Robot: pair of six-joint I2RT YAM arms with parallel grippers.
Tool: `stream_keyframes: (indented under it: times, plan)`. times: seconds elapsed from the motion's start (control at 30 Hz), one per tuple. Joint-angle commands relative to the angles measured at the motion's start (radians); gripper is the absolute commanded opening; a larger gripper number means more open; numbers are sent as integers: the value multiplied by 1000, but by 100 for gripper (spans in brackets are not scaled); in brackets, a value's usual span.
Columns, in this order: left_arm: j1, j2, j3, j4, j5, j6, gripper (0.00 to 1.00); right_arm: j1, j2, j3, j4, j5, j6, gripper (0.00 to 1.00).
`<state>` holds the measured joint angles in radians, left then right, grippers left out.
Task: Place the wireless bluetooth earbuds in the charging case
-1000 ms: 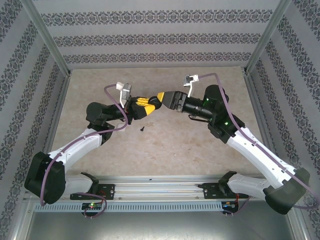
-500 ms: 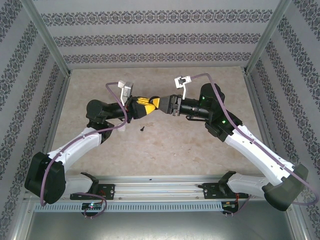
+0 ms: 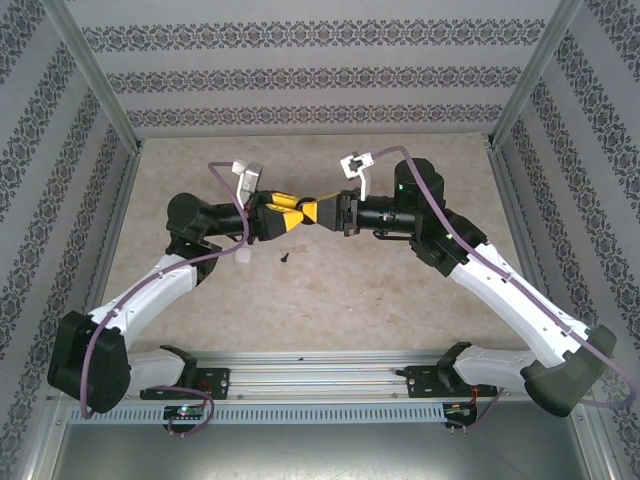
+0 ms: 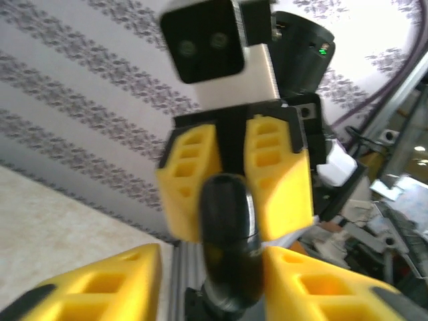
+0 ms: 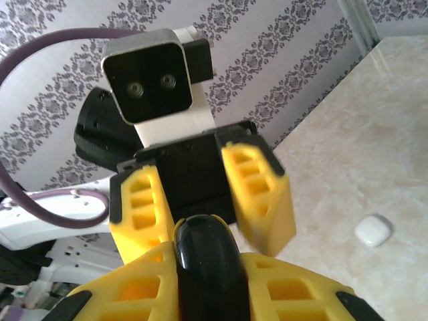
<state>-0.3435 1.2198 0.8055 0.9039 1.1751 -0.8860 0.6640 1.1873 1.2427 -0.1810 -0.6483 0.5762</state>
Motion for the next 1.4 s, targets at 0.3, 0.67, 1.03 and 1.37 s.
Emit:
stream_keyframes:
  times: [0.3,0.67,1.03,1.37]
  plan:
    - [35,-134,86,-561,24,335,53,23,-16,87,-116,-34,-184,10]
    - [-53,-111,118,-504,42,326,54,45,13,100,-141,-13,-207,10]
    - [-73,-121,110,-456,28,319,56,36,17,95,-180,72,-210,8]
    - [-86,-102,101,-387,26,279,56,19,21,69,-143,63,-175,9]
